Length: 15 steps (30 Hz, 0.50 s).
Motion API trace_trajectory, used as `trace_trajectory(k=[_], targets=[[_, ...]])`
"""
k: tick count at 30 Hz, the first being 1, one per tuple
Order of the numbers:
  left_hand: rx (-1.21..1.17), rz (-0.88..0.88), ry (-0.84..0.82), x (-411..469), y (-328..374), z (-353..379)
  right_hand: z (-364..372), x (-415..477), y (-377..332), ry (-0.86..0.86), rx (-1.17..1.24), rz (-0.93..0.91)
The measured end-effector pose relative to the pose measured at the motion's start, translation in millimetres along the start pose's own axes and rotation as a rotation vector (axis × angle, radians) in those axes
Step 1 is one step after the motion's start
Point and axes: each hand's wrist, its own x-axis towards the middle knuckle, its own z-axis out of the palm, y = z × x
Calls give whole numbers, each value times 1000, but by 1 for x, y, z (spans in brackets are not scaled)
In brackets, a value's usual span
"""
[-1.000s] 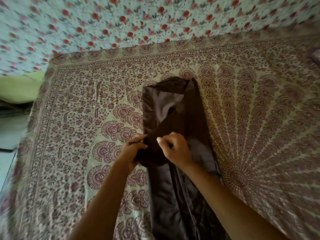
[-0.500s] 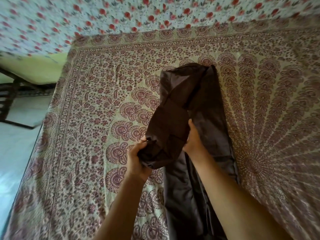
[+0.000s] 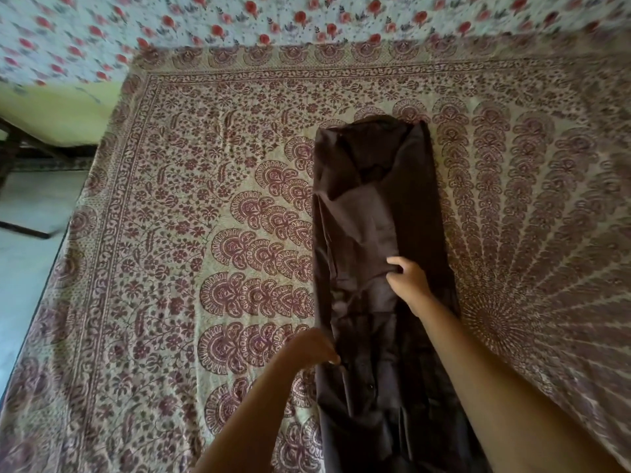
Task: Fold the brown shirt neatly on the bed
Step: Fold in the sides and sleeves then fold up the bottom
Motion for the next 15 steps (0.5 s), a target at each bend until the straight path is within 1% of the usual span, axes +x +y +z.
trace_trajectory(k=[1, 4, 7, 10, 12, 15], targets=[[13, 2, 20, 5, 2, -7, 1, 2, 4, -8, 16, 35], [-66, -35, 209, 21, 10, -38, 2, 9, 7, 61, 18, 67], [-217, 62, 446, 41, 26, -73, 0, 22, -1, 155, 72, 88], [-277, 120, 676, 61, 56, -117, -3, 47, -19, 239, 157, -1], [-313, 169, 800, 77, 79, -148, -6, 67, -36, 262, 190, -66], [-337, 241, 903, 107, 109, -189, -10, 98, -68, 274, 233, -131]])
